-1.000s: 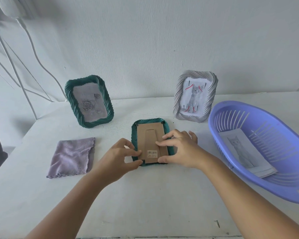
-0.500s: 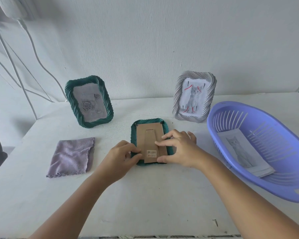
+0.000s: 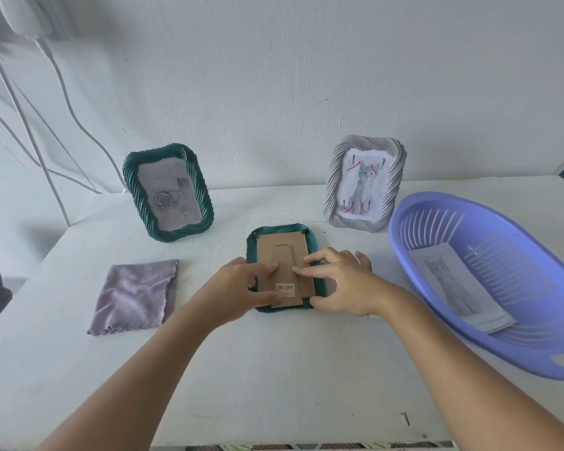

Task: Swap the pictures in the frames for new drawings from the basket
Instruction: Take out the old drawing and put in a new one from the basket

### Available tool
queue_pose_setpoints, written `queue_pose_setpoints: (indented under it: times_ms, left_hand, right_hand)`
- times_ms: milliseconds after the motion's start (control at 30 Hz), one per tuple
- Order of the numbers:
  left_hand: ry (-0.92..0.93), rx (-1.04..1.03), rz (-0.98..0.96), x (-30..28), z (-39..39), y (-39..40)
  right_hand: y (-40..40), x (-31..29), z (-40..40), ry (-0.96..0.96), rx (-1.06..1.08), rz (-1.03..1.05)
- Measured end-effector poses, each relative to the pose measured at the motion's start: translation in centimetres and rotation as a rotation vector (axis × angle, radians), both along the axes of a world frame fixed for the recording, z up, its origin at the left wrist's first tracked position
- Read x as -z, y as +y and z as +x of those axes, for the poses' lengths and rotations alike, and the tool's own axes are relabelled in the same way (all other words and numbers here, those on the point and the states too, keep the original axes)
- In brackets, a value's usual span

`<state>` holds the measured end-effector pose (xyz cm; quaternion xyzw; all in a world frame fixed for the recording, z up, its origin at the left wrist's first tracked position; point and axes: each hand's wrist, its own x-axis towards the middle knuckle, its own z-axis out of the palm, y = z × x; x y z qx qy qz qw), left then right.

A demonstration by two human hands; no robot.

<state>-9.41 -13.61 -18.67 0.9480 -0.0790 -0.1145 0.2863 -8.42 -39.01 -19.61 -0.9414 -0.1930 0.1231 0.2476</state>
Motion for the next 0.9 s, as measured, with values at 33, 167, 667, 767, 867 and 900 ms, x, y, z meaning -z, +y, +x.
queue_pose_setpoints:
  times_ms: [33, 167, 667, 767, 867, 900]
  left_hand:
    - [0.002, 0.001, 0.002, 0.0, 0.0, 0.0]
    - [0.019, -0.001, -0.006, 0.0, 0.0, -0.1]
    - [0.02, 0.004, 0.004, 0.3, 0.1, 0.0]
    - [-0.043, -0.063, -0.062, 0.6, -0.4, 0.3]
    - [-0.166, -0.216, -0.03, 1.3, -0.3, 0.7]
    - [-0.172, -0.261, 0.008, 1.4, 0.0, 0.8]
  right_hand:
    - [0.0, 0.0, 0.0, 0.002, -0.002, 0.002]
    - [-0.1, 0.1, 0.0, -0.011, 0.007, 0.018]
    - [0.4, 0.9, 0.2, -0.095, 0.101, 0.129]
    - [0.5, 1.6, 0.4, -0.208, 0.231, 0.164]
    - [0.7, 1.5, 0.8, -0.204, 0.317, -0.011]
    - [0.8, 1.4, 0.9, -0.187, 0.327, -0.069]
